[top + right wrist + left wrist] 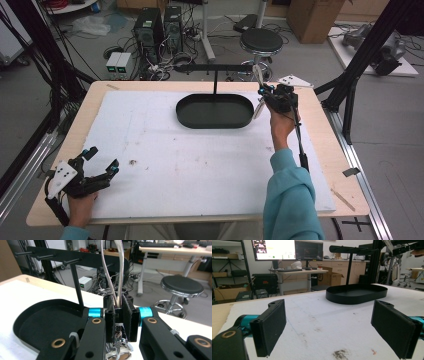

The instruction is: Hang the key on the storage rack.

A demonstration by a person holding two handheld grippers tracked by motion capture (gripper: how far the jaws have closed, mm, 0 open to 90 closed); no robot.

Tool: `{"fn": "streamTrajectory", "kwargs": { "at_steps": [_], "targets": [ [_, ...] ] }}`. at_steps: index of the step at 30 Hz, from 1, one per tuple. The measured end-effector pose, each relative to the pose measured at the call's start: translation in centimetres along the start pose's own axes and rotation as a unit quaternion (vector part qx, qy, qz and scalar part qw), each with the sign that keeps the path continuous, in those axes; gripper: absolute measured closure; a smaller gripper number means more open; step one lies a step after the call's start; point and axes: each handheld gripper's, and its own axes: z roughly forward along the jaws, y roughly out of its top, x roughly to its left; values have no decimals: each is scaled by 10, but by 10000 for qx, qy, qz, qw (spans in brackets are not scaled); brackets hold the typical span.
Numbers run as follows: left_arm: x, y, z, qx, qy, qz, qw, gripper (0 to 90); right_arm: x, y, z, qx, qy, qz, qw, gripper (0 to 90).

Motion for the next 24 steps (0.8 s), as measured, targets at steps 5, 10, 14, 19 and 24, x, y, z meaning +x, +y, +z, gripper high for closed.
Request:
{"fn": "streamTrajectory", "kwargs": {
  "at_steps": [5, 10, 14, 19, 24],
  "targets": [
    [0, 0, 0, -7, -3, -6, 10000, 132, 4, -1, 6, -89, 11, -110, 9999, 822],
    [0, 0, 0, 0, 0, -1, 10000, 132, 9, 0, 12, -53, -27, -188, 9998, 822],
    [0, 0, 0, -6, -3, -7, 10000, 132, 12, -1, 18, -10, -46, -234, 9997, 822],
    [0, 0, 0, -1, -1, -5, 10000, 132, 14, -3, 22, 40, -92, -232, 9997, 822],
    [0, 0, 0, 16, -2, -11, 10000, 132, 13, -5, 26, 53, -151, -218, 9996, 822]
  ]
}}
